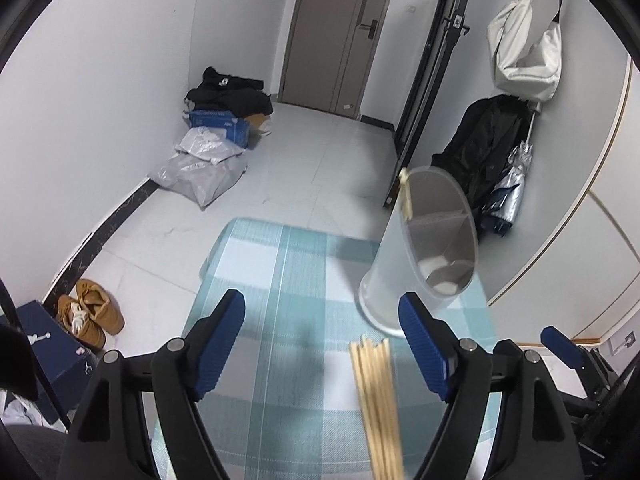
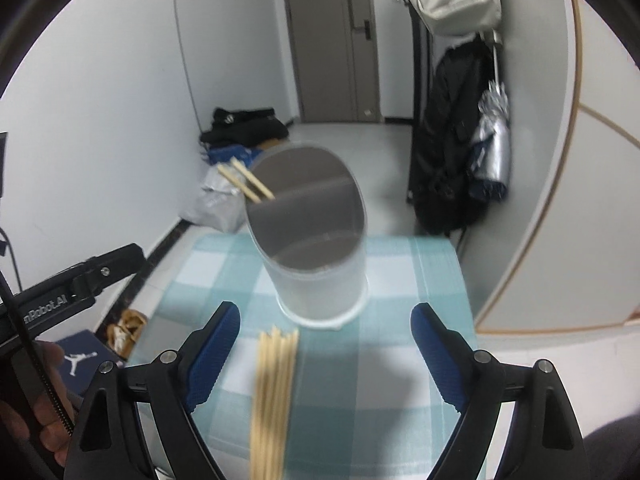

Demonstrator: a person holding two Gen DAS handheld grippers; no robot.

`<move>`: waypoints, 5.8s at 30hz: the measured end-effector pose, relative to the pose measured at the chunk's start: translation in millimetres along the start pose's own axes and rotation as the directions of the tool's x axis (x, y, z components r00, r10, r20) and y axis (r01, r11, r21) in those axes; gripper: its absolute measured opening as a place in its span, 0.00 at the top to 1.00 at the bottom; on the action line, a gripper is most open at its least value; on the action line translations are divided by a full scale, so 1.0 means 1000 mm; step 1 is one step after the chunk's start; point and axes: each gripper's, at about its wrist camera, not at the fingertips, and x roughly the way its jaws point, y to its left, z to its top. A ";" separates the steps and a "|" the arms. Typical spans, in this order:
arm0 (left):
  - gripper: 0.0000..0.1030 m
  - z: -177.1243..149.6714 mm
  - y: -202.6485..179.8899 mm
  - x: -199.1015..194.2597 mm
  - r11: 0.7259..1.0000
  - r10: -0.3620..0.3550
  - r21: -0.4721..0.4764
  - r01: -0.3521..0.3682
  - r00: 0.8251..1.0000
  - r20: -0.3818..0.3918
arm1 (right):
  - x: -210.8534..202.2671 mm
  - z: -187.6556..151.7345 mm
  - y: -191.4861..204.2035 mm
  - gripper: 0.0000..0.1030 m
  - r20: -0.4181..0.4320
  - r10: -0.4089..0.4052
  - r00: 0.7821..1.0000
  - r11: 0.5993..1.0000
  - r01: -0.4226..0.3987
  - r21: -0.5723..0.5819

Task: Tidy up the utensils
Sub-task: 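Move both grippers back down to the chopstick bundle, then close the right gripper on one chopstick from the bundle, then grasp a chopstick with the left gripper while the right gripper lifts its chopstick, then carry both held chopsticks up toward the white utensil holder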

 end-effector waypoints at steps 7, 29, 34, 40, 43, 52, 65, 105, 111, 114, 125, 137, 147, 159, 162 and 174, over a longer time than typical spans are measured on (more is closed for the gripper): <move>0.23 -0.023 0.011 0.026 1.000 0.013 -0.002 -0.014 0.996 -0.083 | 0.026 -0.028 -0.002 0.15 -0.103 -0.019 0.995 1.000 0.017 -0.017; 0.23 -0.030 0.034 0.058 0.993 0.070 -0.081 -0.086 0.979 -0.190 | 0.112 -0.049 -0.007 0.31 -0.296 0.127 0.947 0.992 -0.116 0.053; 0.23 -0.032 0.038 0.063 0.992 0.073 -0.082 -0.092 0.975 -0.209 | 0.125 -0.049 0.000 0.43 -0.325 0.115 0.939 0.993 -0.107 0.042; 0.23 -0.027 0.043 0.065 0.990 0.068 -0.106 -0.092 0.974 -0.215 | 0.133 -0.045 0.007 0.54 -0.309 0.090 0.947 0.996 -0.095 -0.001; 0.23 -0.026 0.046 0.067 0.988 0.067 -0.119 -0.095 0.972 -0.224 | 0.136 -0.045 0.015 0.56 -0.300 0.053 0.952 0.995 -0.074 -0.060; 0.23 -0.027 0.050 0.071 0.983 0.077 -0.142 -0.115 0.965 -0.249 | 0.139 -0.043 0.026 0.79 -0.301 0.015 0.953 0.991 -0.054 -0.119; 0.23 -0.028 0.051 0.073 0.982 0.087 -0.142 -0.127 0.962 -0.257 | 0.130 -0.053 0.043 0.95 -0.301 0.004 0.954 0.965 -0.083 -0.249; 0.23 -0.062 -0.007 0.090 0.998 0.033 0.065 -0.007 0.915 -0.402 | 0.114 -0.026 -0.099 0.95 -0.155 0.428 0.890 0.795 -0.289 0.534; 0.23 -0.062 -0.014 0.093 0.993 0.075 0.109 -0.034 0.914 -0.399 | 0.098 -0.031 -0.125 0.95 -0.096 0.463 0.881 0.738 -0.323 0.593; 0.23 -0.061 -0.022 0.098 0.988 0.106 0.148 -0.050 0.911 -0.400 | 0.100 -0.023 -0.128 0.95 -0.073 0.473 0.878 0.727 -0.343 0.594; 0.27 -0.058 -0.022 0.108 0.976 0.150 0.206 -0.070 0.903 -0.402 | 0.079 -0.017 -0.126 0.95 -0.040 0.442 0.896 0.781 -0.362 0.508; 0.96 -0.043 -0.041 0.125 0.975 0.117 0.222 -0.026 0.907 -0.405 | 0.070 -0.010 -0.128 0.95 0.002 0.444 0.896 0.775 -0.385 0.502; 0.97 -0.021 -0.033 0.080 0.998 -0.025 0.055 0.039 0.970 -0.241 | 0.039 0.003 -0.114 0.95 0.113 0.406 0.907 0.826 -0.417 0.380; 0.97 -0.003 -0.038 0.014 0.989 -0.125 0.078 0.123 0.992 0.017 | -0.001 -0.002 -0.065 0.95 0.241 0.342 0.908 0.925 -0.371 0.086; 0.97 -0.005 -0.041 0.003 0.987 -0.130 0.100 0.127 0.991 0.022 | -0.005 -0.004 -0.060 0.95 0.251 0.330 0.910 0.933 -0.355 0.061; 0.97 -0.011 -0.040 -0.014 0.983 -0.136 0.115 0.140 0.990 -0.037 | -0.012 -0.003 -0.049 0.95 0.253 0.320 0.913 0.941 -0.336 0.024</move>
